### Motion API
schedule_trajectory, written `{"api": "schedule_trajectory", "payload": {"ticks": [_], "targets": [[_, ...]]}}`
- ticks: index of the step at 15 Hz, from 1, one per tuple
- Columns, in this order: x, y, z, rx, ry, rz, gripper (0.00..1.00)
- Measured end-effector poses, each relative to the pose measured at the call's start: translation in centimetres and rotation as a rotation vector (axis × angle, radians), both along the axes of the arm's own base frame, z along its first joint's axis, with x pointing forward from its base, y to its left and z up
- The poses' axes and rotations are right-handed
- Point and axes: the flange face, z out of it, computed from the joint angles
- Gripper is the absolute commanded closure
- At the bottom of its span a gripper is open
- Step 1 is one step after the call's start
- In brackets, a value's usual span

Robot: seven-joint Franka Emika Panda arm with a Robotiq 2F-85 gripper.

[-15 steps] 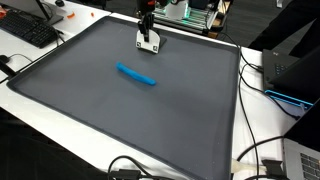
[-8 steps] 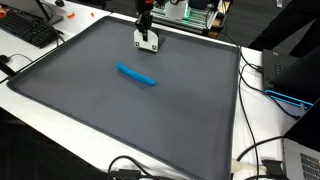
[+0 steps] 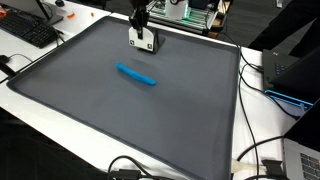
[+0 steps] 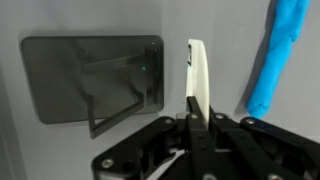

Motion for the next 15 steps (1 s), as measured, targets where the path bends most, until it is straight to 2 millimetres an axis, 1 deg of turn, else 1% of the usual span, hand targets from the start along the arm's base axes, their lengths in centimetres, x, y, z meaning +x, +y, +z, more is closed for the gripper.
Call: {"api": "schedule_trajectory", "payload": {"ticks": [3, 6, 12, 15], "targets": [[1.0, 0.2, 2.1, 0.005, 0.009, 0.028, 0.99], [2.3, 0.7, 4.9, -0.008, 0.016, 0.127, 0.99], [6.1, 2.7, 10.4, -0.040, -0.007, 0.480, 0.99], [7.9, 4.0, 12.0, -0.065, -0.022, 0.652, 0.99]]}}
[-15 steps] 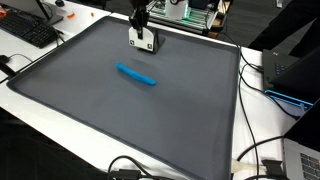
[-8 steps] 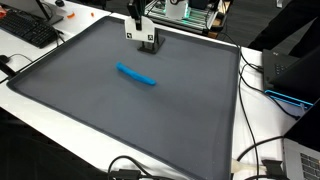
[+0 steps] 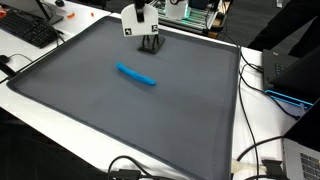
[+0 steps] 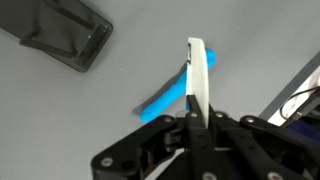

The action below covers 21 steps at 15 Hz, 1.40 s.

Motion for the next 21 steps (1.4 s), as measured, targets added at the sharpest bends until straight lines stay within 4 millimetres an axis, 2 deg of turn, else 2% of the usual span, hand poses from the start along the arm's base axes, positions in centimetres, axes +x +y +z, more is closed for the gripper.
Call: {"api": "schedule_trajectory", "payload": {"ticks": [4, 12, 13, 17, 21], "targets": [[2.2, 2.5, 0.1, -0.029, -0.017, 0.226, 0.99], [5.2, 7.2, -2.9, -0.092, -0.006, 0.659, 0.99], [5.5, 7.5, -3.3, -0.104, -0.001, 0.700, 0.96], [6.5, 8.1, -4.3, -0.132, 0.007, 0.755, 0.96], [6.7, 8.2, -4.2, -0.134, 0.003, 0.762, 0.96]]}}
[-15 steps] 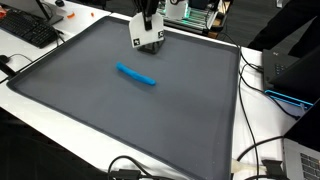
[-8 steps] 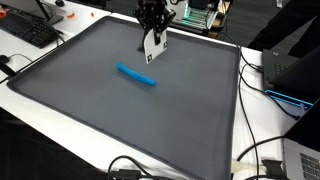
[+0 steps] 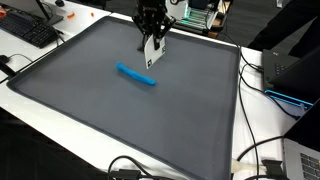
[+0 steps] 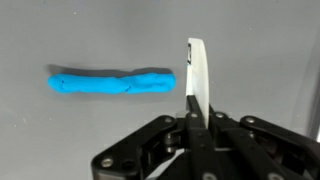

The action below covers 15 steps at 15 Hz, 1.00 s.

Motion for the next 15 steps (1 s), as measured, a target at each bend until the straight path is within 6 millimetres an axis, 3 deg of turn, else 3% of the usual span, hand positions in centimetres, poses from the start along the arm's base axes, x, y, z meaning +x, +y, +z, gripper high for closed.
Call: {"api": "schedule_trajectory", "payload": {"ticks": [7, 15], "targets": [[0.2, 0.2, -0.3, -0.002, 0.000, 0.035, 0.99], [1.8, 0.5, -2.6, -0.060, 0.004, 0.142, 0.99]]}}
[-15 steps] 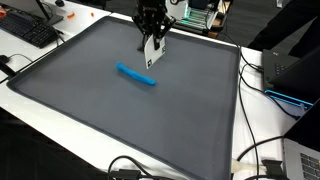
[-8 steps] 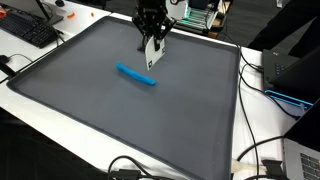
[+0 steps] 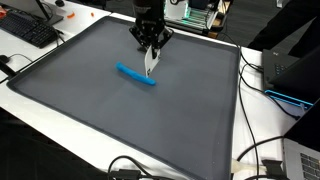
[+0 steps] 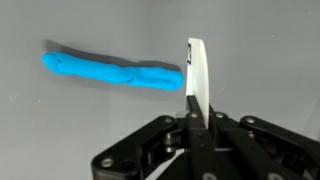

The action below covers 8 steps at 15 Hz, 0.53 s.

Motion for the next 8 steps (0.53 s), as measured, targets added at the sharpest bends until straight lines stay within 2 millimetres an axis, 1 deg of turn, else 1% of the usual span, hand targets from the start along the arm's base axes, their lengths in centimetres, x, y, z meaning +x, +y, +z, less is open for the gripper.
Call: {"api": "schedule_trajectory", "payload": {"ticks": [8], "targets": [[1.7, 0.1, -3.0, -0.059, 0.015, 0.065, 0.99]]}}
